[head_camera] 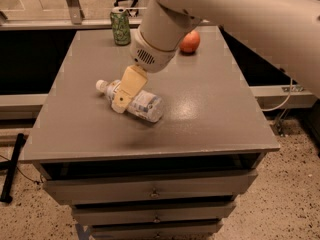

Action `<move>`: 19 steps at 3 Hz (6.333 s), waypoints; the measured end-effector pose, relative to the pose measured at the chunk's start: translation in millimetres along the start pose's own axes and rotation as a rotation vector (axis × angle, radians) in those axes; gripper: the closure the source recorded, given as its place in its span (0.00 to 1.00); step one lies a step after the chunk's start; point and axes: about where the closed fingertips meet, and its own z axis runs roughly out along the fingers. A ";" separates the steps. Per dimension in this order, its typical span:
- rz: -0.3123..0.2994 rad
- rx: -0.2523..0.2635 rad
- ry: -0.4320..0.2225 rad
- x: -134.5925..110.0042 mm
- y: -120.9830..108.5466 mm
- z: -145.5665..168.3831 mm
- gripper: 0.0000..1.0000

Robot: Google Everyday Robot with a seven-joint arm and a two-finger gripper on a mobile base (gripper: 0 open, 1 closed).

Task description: Place blue plastic bottle upright

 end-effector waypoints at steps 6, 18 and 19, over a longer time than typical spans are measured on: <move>-0.060 0.051 0.182 -25.2 -20.2 95.8 0.39; -0.094 -0.078 -1.333 51.2 -62.0 -131.5 1.00; -0.135 -0.114 -1.339 54.0 -54.5 -116.1 1.00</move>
Offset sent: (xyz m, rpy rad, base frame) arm 0.0263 0.0756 -0.0580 -0.0873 0.0114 0.0557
